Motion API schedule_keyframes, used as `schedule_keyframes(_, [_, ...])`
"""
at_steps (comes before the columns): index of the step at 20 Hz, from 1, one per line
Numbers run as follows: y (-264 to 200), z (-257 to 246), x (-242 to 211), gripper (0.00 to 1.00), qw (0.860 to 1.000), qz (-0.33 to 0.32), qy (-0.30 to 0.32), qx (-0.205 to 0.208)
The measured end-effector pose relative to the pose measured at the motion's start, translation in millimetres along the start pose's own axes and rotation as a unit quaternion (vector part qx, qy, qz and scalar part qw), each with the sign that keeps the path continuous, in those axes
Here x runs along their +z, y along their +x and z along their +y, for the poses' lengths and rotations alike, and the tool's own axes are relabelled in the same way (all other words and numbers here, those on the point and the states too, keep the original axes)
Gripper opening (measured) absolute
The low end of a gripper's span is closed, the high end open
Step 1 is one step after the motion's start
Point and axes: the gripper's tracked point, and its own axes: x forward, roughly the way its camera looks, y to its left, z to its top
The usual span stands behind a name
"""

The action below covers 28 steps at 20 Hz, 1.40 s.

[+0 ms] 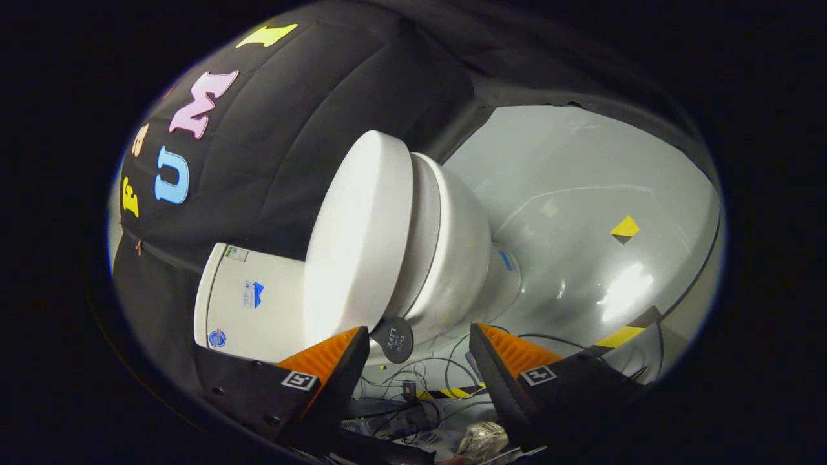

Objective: Open the toilet lid.

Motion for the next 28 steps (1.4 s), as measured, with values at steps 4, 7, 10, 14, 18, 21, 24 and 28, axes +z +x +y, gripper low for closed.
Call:
schedule_keyframes(4, [13, 7, -9, 0.96, 0.999, 0.022, 0.031, 0.023])
schedule_keyframes(7, [25, 6, -10, 0.82, 0.999, 0.028, 0.032, 0.018])
schedule_keyframes(10, [36, 10, -12, 0.67, 0.998, 0.038, 0.033, 0.031])
schedule_keyframes(14, [34, 20, -14, 0.27, 0.998, 0.039, 0.022, 0.036])
schedule_keyframes(18, [23, 22, -9, 0.14, 0.999, 0.029, 0.008, 0.012])
schedule_keyframes(21, [17, 29, -6, 0.14, 0.999, 0.029, 0.026, -0.005])
schedule_keyframes(24, [11, 44, -6, 0.12, 0.999, 0.023, 0.011, -0.028])
schedule_keyframes(28, [-10, 79, 2, 0.12, 0.996, 0.01, -0.049, -0.077])
